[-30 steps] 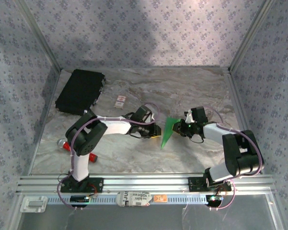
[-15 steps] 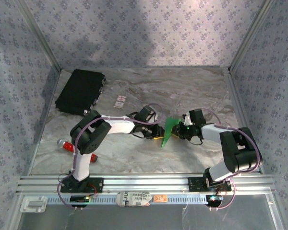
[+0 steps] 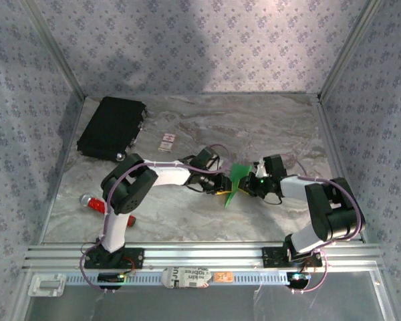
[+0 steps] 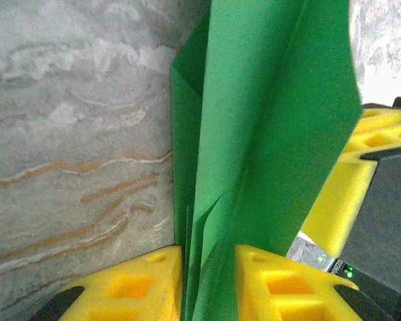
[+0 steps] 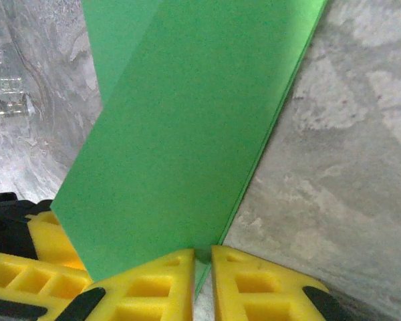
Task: Fold a paper plane with a square sheet of paper (pick it up from the middle)
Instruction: Fold the wing for the fifth time at the center of the table, then move the paper plane to the center of the table.
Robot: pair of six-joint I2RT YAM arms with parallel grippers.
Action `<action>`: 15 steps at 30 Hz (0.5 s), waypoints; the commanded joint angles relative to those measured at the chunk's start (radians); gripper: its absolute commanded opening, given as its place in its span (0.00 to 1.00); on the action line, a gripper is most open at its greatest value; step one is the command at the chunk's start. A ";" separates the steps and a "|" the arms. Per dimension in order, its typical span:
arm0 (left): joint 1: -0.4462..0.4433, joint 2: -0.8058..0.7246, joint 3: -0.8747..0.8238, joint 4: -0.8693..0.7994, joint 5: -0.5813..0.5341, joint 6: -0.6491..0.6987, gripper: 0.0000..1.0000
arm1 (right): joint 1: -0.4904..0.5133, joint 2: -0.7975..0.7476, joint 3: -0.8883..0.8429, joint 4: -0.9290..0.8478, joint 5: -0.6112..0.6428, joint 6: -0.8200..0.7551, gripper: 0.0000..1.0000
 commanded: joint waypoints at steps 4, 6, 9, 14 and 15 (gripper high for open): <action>-0.011 0.037 0.020 0.031 0.052 -0.001 0.26 | 0.009 0.007 -0.046 0.001 -0.043 0.023 0.15; -0.011 0.040 0.020 0.041 0.061 -0.006 0.26 | 0.008 0.007 -0.051 0.006 -0.045 0.025 0.15; -0.011 0.044 0.019 0.056 0.071 -0.010 0.25 | 0.005 0.007 -0.057 0.016 -0.047 0.029 0.15; -0.011 0.049 0.013 0.098 0.089 -0.028 0.23 | -0.001 0.006 -0.064 0.023 -0.053 0.031 0.15; -0.011 0.051 0.010 0.104 0.090 -0.032 0.22 | -0.002 0.005 -0.066 0.025 -0.054 0.033 0.15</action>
